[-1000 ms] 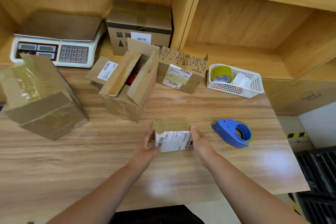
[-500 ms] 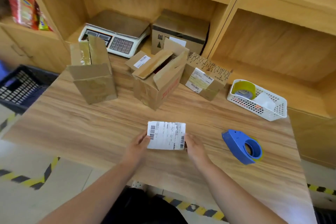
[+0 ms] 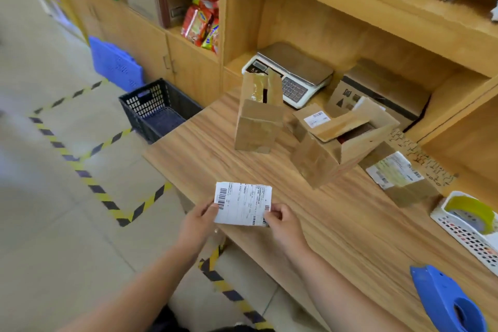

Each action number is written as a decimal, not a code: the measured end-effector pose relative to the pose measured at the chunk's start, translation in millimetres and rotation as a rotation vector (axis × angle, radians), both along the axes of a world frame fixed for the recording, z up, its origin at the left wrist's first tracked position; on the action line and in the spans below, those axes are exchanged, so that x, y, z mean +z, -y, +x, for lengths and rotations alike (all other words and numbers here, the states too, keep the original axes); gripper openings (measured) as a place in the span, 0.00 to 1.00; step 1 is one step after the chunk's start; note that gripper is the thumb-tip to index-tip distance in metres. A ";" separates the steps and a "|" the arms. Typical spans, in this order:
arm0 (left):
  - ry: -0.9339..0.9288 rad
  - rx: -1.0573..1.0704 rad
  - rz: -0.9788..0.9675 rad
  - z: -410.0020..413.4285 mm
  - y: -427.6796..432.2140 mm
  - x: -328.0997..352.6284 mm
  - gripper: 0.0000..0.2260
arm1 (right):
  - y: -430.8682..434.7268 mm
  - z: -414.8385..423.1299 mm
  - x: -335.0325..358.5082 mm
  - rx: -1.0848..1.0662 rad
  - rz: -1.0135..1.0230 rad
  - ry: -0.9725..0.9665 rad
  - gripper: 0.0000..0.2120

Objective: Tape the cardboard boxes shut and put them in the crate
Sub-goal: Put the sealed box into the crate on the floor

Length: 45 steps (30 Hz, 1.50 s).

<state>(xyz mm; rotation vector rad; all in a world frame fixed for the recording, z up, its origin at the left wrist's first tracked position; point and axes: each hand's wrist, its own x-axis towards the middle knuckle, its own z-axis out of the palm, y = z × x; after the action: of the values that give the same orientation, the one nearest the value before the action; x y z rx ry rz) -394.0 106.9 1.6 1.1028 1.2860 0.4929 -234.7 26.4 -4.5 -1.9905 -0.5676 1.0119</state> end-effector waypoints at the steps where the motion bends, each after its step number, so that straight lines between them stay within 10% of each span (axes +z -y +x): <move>1: 0.004 0.013 0.008 -13.3 -11.6 0.5 0.09 | -14.6 -11.2 0.0 0.020 0.003 0.004 0.06; 19: -0.036 0.109 0.078 -242.2 -287.6 1.7 0.11 | -305.9 -241.1 -2.1 0.141 0.036 0.025 0.08; 45: -0.186 -0.004 -0.012 -242.1 -756.3 -33.0 0.14 | -754.9 -247.9 -58.0 0.131 -0.116 -0.066 0.07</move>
<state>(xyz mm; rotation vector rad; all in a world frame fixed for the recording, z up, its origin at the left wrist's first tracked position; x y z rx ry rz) -636.1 863.2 -31.4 1.1618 1.4465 0.3862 -482.5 781.3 -62.5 -2.0334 -0.6224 1.2104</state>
